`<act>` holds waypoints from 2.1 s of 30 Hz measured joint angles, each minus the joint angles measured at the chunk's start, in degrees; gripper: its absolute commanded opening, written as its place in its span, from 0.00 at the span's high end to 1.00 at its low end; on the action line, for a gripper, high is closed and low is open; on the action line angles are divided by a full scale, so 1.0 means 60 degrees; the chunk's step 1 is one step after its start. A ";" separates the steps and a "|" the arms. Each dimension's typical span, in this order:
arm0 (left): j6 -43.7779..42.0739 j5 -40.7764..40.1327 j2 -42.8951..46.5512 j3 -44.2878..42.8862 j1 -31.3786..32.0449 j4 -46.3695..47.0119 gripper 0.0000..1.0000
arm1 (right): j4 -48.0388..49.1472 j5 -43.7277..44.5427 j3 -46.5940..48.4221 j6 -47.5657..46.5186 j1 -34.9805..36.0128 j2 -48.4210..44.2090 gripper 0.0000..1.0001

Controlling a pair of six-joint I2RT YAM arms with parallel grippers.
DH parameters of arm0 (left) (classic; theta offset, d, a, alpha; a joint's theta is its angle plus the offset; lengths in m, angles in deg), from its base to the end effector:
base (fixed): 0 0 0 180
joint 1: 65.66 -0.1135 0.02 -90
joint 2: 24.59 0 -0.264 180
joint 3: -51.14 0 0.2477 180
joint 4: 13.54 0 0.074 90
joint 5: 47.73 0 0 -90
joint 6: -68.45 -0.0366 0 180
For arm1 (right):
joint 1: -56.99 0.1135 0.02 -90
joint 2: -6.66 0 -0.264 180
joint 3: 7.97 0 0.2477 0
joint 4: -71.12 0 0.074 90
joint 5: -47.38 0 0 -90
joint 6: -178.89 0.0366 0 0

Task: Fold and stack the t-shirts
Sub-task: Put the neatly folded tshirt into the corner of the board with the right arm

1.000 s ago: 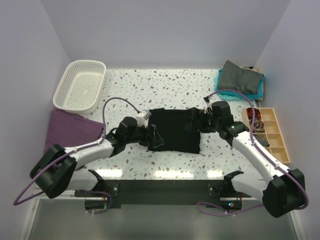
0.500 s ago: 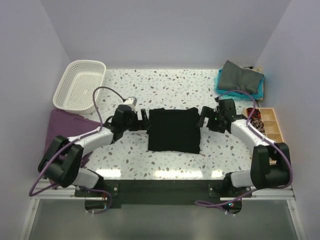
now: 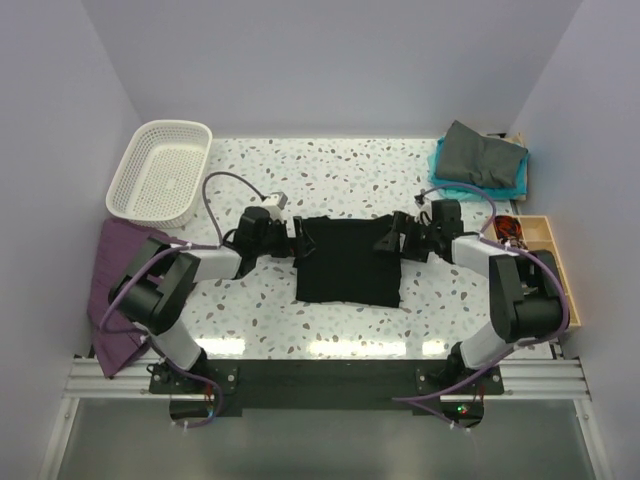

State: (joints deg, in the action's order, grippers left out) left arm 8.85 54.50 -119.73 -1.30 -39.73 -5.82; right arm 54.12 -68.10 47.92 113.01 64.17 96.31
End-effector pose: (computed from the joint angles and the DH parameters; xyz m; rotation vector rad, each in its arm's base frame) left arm 0.2805 -0.1450 0.1455 0.0381 2.2763 -0.7735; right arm 0.2878 0.0521 0.1569 0.1682 2.4919 0.7814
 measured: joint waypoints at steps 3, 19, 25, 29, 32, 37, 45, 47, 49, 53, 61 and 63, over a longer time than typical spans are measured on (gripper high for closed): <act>0.0062 0.0463 -0.0419 -0.0095 0.0000 0.0714 0.01 | 0.1020 -0.1137 0.0026 0.0211 -0.0004 0.0652 0.10; 0.1082 0.1756 -0.1370 0.0291 -0.0029 0.3297 0.03 | 0.2204 -0.2127 0.1523 0.1151 0.2109 0.3100 1.00; 0.1093 0.1756 -0.1366 0.0299 -0.0029 0.3289 0.03 | 0.1151 -0.1370 0.1869 0.1188 0.2229 0.2907 1.00; 0.1071 0.1701 -0.1239 0.0299 -0.0025 0.3060 0.03 | -0.0401 -0.0011 0.2335 0.0707 0.2284 0.2295 1.00; 0.0987 0.1570 -0.0882 0.0299 -0.0025 0.2371 0.02 | -0.1581 0.1024 0.3064 0.0306 0.2142 0.1727 1.00; 0.0732 0.1384 -0.0200 0.0288 -0.0025 0.1089 0.01 | -0.2572 0.2339 0.4834 -0.0200 0.1432 0.1341 1.00; 0.0525 0.1464 0.0346 -0.0029 -0.0025 0.0426 0.01 | -0.2991 0.5187 0.7985 -0.0718 0.0616 0.2266 1.00; 0.0514 0.1523 0.0346 -0.0095 -0.0025 0.0426 0.01 | -0.2856 0.6084 0.8670 -0.0871 0.0576 0.2743 1.00; 0.0510 0.1588 0.0346 -0.0106 -0.0025 0.0426 0.01 | -0.2637 0.6867 0.9286 -0.1064 0.0525 0.3282 1.00; 0.0510 0.1698 0.0339 -0.0117 -0.0025 0.0423 0.01 | -0.2306 0.8386 1.0429 -0.1577 0.0437 0.4506 1.00; 0.0510 0.1916 -0.0270 -0.0714 -0.0025 0.0412 0.01 | -0.0991 1.0451 1.0921 -0.2699 -0.0066 0.6189 1.00; 0.0510 0.1953 -0.0463 -0.0929 -0.0025 0.0368 0.01 | -0.0703 1.0502 1.0950 -0.2816 -0.0328 0.6477 1.00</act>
State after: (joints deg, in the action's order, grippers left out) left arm 11.91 66.21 -122.50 -6.87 -39.88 -3.61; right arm 49.90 -5.09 113.62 96.11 62.21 135.17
